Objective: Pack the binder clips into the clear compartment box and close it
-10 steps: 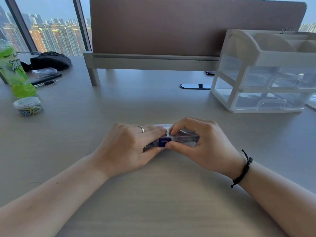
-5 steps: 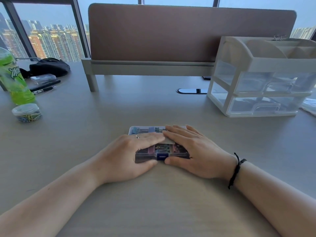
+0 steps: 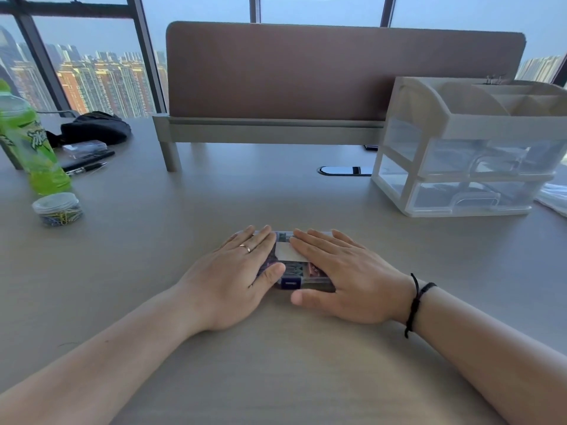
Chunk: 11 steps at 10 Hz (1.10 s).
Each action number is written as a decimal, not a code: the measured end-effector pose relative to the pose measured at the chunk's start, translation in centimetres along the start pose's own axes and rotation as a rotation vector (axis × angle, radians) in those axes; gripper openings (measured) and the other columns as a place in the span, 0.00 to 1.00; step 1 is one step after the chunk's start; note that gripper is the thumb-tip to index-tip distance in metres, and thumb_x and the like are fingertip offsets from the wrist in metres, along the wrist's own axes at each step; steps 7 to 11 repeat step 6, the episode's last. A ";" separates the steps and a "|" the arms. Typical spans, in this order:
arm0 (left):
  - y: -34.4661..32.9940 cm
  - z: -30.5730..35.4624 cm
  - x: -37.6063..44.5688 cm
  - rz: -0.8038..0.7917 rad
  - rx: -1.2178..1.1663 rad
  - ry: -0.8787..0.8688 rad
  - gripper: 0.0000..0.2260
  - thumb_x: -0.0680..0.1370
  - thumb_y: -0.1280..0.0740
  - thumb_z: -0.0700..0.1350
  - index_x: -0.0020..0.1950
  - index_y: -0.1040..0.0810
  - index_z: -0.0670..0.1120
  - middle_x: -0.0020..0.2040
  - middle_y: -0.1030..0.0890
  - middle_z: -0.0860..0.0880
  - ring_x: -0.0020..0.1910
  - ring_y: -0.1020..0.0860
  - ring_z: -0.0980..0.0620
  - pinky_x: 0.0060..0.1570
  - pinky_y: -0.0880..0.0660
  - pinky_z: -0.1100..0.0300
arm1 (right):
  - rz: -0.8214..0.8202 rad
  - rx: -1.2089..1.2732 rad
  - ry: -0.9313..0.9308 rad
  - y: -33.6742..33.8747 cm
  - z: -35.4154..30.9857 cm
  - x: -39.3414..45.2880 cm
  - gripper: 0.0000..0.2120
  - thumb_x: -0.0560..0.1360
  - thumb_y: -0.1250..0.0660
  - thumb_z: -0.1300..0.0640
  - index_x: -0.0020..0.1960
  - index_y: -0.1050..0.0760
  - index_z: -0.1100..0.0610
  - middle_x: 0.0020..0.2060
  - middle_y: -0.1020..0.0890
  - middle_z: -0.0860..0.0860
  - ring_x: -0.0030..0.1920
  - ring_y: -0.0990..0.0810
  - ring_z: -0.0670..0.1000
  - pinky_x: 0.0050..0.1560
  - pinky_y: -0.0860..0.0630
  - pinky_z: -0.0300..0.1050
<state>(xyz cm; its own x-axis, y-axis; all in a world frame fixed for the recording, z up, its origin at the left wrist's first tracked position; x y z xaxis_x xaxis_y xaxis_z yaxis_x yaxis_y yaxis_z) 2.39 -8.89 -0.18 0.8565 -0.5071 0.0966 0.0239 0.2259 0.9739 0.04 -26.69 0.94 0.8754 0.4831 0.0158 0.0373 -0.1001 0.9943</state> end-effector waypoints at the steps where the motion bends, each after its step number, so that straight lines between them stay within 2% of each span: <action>1: -0.1 -0.4 0.1 0.002 -0.009 -0.006 0.35 0.77 0.61 0.68 0.81 0.54 0.54 0.79 0.56 0.62 0.78 0.59 0.63 0.76 0.60 0.64 | 0.023 0.046 -0.015 0.0 0.1 0.2 0.37 0.76 0.56 0.28 0.80 0.55 0.44 0.78 0.54 0.39 0.77 0.58 0.39 0.78 0.58 0.45; 3: 0.7 -3.2 -0.6 0.188 -0.274 0.063 0.21 0.81 0.40 0.58 0.74 0.34 0.61 0.74 0.35 0.66 0.75 0.43 0.68 0.75 0.41 0.58 | 0.122 0.174 -0.011 -0.3 -0.2 2.0 0.26 0.81 0.49 0.39 0.78 0.45 0.42 0.77 0.45 0.36 0.77 0.51 0.38 0.78 0.55 0.44; 4: 1.5 -3.8 -0.7 0.253 -0.298 0.080 0.19 0.80 0.37 0.57 0.71 0.28 0.60 0.71 0.30 0.64 0.70 0.35 0.68 0.68 0.36 0.68 | 0.171 0.297 -0.016 -0.2 -0.4 2.7 0.24 0.81 0.45 0.41 0.76 0.39 0.42 0.75 0.40 0.36 0.75 0.48 0.36 0.78 0.53 0.44; 5: 2.5 -4.5 -1.0 0.332 -0.362 0.136 0.18 0.80 0.37 0.58 0.69 0.25 0.57 0.67 0.24 0.60 0.64 0.29 0.64 0.60 0.34 0.67 | 0.290 0.627 -0.078 0.4 1.0 2.2 0.19 0.81 0.42 0.44 0.71 0.30 0.42 0.72 0.33 0.35 0.72 0.40 0.33 0.74 0.40 0.42; 6: 3.0 -5.6 -1.0 0.378 -0.408 0.185 0.18 0.81 0.39 0.58 0.69 0.24 0.55 0.67 0.23 0.58 0.68 0.28 0.58 0.64 0.33 0.61 | 0.509 0.883 -0.189 1.6 3.0 0.9 0.14 0.81 0.41 0.47 0.63 0.23 0.45 0.61 0.22 0.36 0.62 0.27 0.32 0.64 0.28 0.40; 11: 3.0 -5.6 -1.0 0.378 -0.408 0.185 0.18 0.81 0.39 0.58 0.69 0.24 0.55 0.67 0.23 0.58 0.68 0.28 0.58 0.64 0.33 0.61 | 0.509 0.883 -0.189 1.6 3.0 0.9 0.14 0.81 0.41 0.47 0.63 0.23 0.45 0.61 0.22 0.36 0.62 0.27 0.32 0.64 0.28 0.40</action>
Point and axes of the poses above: each hand's wrist, its own x-axis towards the middle knuckle, its own y-axis out of the back of the hand, z = x × y, the point moved 5 cm from there along x, towards the middle knuckle
